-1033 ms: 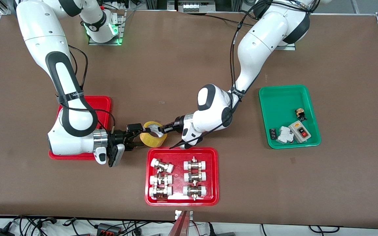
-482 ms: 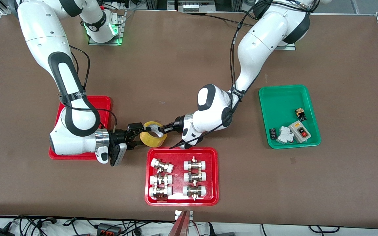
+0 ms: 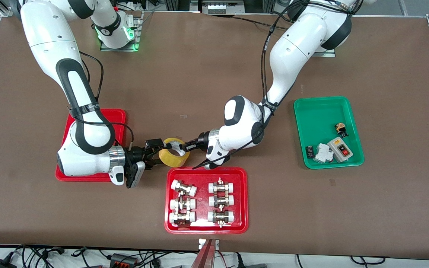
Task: Left arm passes tape to right arm into tray
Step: 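Close the right gripper on the tape held by the left gripper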
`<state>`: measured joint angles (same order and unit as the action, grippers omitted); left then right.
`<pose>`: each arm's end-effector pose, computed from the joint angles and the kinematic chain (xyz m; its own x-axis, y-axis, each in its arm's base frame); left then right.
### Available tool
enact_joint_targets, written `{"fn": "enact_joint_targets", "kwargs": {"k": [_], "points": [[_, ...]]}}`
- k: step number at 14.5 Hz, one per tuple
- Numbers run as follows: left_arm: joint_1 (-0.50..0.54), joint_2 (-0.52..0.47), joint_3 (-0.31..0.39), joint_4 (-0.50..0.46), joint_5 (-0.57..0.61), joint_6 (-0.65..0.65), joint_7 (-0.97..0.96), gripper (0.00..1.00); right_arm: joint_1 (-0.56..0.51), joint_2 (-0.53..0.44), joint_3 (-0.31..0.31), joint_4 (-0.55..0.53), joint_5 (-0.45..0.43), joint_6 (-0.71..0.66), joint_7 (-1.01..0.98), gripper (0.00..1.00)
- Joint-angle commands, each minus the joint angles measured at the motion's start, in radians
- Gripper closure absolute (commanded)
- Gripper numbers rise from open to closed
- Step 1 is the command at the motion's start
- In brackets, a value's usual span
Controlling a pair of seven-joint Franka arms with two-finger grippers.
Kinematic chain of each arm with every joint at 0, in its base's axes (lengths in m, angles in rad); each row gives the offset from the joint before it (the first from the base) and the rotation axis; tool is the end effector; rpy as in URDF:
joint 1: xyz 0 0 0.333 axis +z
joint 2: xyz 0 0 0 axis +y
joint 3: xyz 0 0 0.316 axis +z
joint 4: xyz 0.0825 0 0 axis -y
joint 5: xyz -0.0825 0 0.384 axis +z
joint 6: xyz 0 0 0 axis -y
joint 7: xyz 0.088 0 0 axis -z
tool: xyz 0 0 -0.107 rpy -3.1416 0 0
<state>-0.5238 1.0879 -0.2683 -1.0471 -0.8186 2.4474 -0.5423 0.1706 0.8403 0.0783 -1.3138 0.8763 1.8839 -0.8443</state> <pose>0.6228 -0.5117 0.2123 0.8611 0.2964 -0.4132 0.5065 -0.5720 0.6452 0.6957 0.2222 0.2402 0.8252 0.5014 0.2603 0.5088 -0.4595 -0.7280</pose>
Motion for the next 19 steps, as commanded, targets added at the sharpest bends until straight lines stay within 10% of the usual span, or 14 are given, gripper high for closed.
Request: {"fn": "enact_joint_targets", "kwargs": {"k": [1, 3, 13, 14, 15, 19], "points": [[-0.009, 0.017, 0.003, 0.041, -0.03, 0.005, -0.002, 0.99, 0.003, -0.017, 0.001, -0.007, -0.037, -0.008, -0.013, 0.37], [-0.009, 0.017, 0.003, 0.041, -0.031, 0.005, -0.002, 0.99, 0.001, -0.017, 0.001, -0.007, -0.039, -0.008, -0.012, 0.55], [-0.001, 0.01, 0.003, 0.041, -0.031, 0.005, -0.002, 0.97, -0.002, -0.015, 0.001, -0.005, -0.04, -0.008, -0.021, 0.62], [0.004, 0.006, 0.004, 0.038, -0.024, -0.002, 0.004, 0.85, -0.003, -0.015, 0.001, -0.005, -0.04, -0.008, -0.022, 0.62], [0.023, -0.002, 0.008, 0.032, -0.013, -0.005, 0.011, 0.03, -0.002, -0.015, 0.001, -0.005, -0.04, -0.008, -0.022, 0.63], [0.089, -0.064, 0.008, 0.021, 0.143, -0.12, 0.033, 0.0, -0.003, -0.015, 0.001, -0.005, -0.04, -0.008, -0.036, 0.63]]}}
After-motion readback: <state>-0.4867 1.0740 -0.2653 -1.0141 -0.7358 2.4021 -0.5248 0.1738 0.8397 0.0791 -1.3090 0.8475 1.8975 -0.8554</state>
